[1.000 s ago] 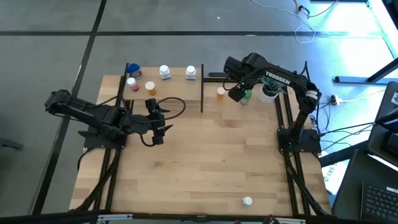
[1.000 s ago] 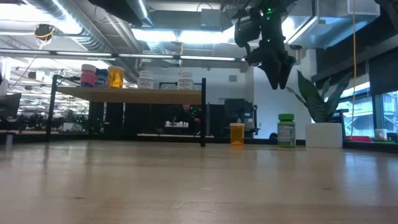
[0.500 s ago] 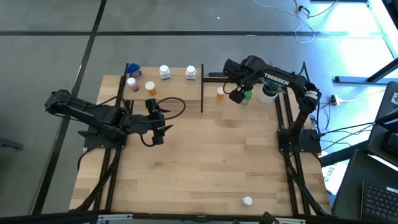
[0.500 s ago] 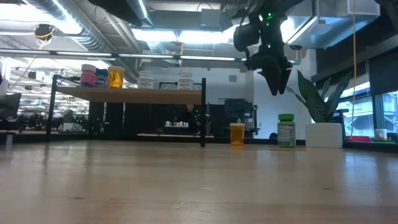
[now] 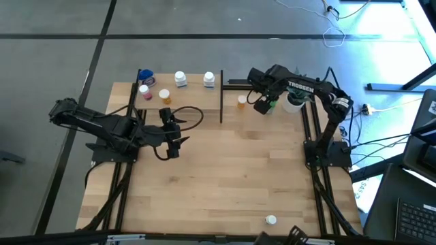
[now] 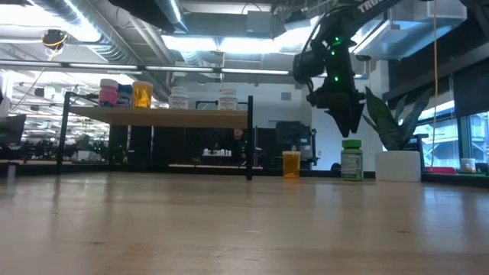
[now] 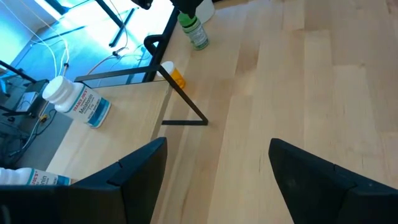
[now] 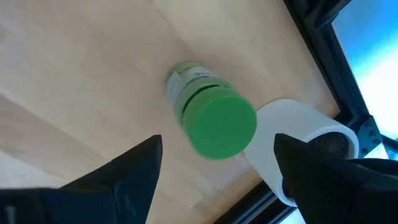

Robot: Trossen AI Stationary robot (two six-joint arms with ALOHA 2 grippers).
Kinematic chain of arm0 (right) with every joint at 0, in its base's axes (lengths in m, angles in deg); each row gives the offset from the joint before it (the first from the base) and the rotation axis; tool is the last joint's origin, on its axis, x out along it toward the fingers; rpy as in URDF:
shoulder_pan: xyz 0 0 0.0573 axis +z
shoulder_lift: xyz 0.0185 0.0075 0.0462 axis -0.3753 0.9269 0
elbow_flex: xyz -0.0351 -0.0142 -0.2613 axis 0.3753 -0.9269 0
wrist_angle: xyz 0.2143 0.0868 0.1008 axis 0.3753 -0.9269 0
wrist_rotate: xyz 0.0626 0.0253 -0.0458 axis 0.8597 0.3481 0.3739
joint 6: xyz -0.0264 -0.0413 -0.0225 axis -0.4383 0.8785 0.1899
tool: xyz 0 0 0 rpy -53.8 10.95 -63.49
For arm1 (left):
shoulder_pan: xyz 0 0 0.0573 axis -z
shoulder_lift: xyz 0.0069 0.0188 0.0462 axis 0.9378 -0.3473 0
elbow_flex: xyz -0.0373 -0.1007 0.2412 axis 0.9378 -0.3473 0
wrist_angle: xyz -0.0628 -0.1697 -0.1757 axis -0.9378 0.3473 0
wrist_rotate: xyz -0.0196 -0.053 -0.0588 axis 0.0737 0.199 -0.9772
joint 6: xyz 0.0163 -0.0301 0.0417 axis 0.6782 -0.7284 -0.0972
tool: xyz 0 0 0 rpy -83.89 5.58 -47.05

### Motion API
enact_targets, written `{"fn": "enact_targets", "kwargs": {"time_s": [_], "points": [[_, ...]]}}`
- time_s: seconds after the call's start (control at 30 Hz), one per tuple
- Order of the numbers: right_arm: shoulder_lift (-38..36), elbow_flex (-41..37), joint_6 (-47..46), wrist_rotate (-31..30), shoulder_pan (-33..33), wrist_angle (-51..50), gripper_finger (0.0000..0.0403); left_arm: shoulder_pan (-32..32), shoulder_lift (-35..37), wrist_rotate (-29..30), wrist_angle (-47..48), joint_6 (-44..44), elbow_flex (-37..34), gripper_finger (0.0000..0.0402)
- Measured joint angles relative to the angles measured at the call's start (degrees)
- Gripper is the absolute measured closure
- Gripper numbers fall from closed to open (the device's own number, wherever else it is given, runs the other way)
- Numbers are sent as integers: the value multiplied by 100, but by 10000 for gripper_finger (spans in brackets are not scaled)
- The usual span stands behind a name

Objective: Pick and place medicine bottles onto shelf by color
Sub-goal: Put the green pill bottle on the shelf

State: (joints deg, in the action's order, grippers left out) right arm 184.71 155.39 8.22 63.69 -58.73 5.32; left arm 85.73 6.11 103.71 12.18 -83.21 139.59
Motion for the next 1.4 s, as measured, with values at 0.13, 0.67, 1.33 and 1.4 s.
{"fn": "enact_targets", "kwargs": {"time_s": [0.13,0.67,1.33,1.4], "points": [[0,-189,170,2,-107,254,92,0,0,2,1,0,0,125],[2,-581,321,421,-441,718,92,0,0,0,1,0,0,125],[2,-584,423,684,-452,834,192,0,2,1,1,0,-1,125],[0,-583,414,684,-401,835,193,-1,1,0,-1,0,0,125]]}}
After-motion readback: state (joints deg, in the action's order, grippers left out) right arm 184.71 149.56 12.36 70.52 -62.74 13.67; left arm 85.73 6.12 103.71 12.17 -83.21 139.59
